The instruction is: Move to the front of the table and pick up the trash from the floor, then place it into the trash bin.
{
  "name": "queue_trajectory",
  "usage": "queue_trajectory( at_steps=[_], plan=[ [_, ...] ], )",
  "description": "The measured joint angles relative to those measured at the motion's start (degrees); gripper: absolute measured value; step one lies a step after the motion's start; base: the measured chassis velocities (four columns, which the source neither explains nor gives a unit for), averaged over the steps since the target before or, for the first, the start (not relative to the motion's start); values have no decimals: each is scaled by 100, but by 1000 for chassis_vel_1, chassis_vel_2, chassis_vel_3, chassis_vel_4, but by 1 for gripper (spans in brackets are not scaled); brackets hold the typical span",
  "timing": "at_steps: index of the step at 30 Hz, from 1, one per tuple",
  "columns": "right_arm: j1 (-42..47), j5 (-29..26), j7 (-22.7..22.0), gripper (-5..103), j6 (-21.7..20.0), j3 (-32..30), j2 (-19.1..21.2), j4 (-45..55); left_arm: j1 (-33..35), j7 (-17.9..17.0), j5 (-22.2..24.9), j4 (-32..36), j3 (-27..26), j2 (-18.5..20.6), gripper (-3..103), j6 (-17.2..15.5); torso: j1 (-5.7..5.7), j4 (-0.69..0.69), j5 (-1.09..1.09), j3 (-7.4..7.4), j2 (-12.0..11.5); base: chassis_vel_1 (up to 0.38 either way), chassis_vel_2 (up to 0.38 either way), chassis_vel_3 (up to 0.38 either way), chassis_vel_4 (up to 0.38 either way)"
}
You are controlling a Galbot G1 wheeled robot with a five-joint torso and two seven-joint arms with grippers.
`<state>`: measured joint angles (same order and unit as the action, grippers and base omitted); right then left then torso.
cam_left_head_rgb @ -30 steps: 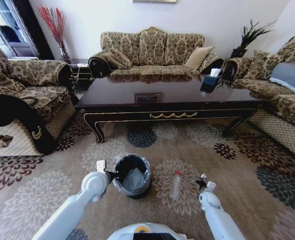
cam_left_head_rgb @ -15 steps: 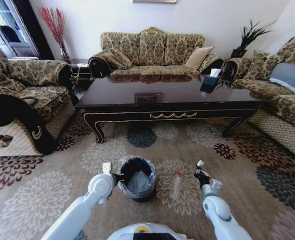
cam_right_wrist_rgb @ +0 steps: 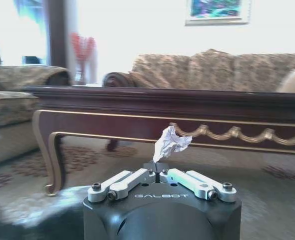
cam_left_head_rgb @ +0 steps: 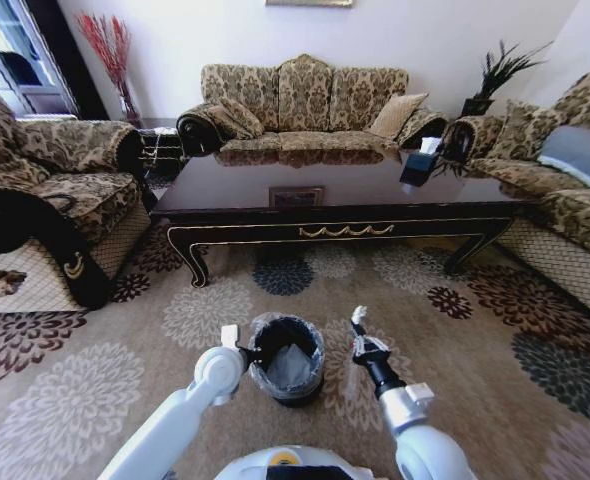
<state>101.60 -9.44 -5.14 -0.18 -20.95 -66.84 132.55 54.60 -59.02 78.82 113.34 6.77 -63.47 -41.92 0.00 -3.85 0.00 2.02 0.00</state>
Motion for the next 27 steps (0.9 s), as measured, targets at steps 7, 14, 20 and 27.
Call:
queue_trajectory(
  at_steps=[7,14,20,27],
  plan=[
    [294,510,233,0,320,203,-29,-83,-370,-157,114,-98,550,-168,0,19,0,-1,0,0,-1,0,0,0,0],
    [300,534,238,7,337,168,-35,-141,-326,-171,108,-75,656,-180,0,17,0,0,0,0,-1,0,0,0,0],
    [383,601,312,28,332,202,-87,-151,-206,-171,33,-74,657,-214,0,4,0,0,0,0,0,0,0,0,0],
    [450,665,338,50,347,212,-89,-142,-147,-169,4,-56,626,-206,0,-7,0,0,-1,0,-1,0,0,0,0]
  ],
)
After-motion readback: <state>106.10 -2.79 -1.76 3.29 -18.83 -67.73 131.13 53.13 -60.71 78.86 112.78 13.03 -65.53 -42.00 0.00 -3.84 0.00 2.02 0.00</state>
